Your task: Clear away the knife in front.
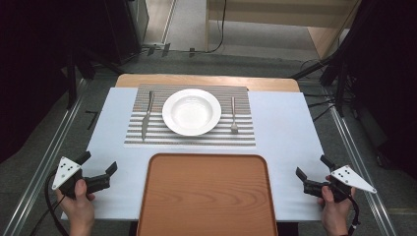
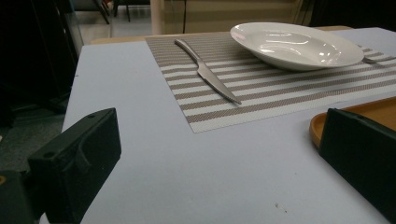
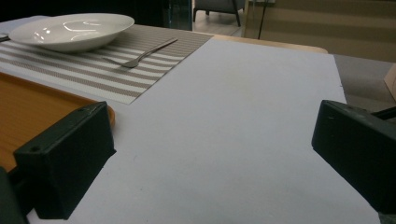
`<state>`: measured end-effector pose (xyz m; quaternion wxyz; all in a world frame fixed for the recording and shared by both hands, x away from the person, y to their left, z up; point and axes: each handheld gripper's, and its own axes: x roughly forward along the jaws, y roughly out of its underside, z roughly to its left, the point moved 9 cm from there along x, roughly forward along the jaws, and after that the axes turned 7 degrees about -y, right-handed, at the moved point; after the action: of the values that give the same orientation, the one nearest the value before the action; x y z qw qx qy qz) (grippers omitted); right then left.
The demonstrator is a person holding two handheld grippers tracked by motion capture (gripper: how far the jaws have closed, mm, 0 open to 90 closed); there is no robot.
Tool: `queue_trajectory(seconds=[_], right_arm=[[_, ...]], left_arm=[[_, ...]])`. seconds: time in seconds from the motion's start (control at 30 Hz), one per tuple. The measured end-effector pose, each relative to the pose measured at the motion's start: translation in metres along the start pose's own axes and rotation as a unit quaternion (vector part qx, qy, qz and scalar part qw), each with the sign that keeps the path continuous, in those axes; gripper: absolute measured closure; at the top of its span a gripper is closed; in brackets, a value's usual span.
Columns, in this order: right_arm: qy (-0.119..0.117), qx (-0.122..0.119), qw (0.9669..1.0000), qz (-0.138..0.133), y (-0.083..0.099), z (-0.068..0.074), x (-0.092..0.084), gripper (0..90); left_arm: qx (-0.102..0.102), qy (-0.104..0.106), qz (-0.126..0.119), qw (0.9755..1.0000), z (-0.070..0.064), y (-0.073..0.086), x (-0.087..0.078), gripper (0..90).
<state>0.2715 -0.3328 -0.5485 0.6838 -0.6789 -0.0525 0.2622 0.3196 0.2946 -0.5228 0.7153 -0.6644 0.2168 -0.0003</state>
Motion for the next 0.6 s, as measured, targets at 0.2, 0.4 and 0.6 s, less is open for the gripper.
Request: queue_trajectory(seconds=[0.2, 0.4, 0.6], right_arm=[[-0.001, -0.001, 1.0, -0.003, 0.0, 0.001, 0.0, 0.0], [-0.003, 0.012, 0.9999, -0.007, 0.0, -0.001, 0.0, 0.0], [-0.005, 0.004, 1.0, -0.002, 0.001, 0.001, 0.001, 0.0]], left_arm=[[-0.023, 0.013, 0.005, 0.9996, -0.008, -0.018, 0.0, 0.0], [-0.01, 0.022, 0.005, 0.9997, -0.015, -0.028, 0.001, 0.0], [-0.003, 0.034, 0.01, 0.9994, -0.023, -0.04, 0.003, 0.0]])
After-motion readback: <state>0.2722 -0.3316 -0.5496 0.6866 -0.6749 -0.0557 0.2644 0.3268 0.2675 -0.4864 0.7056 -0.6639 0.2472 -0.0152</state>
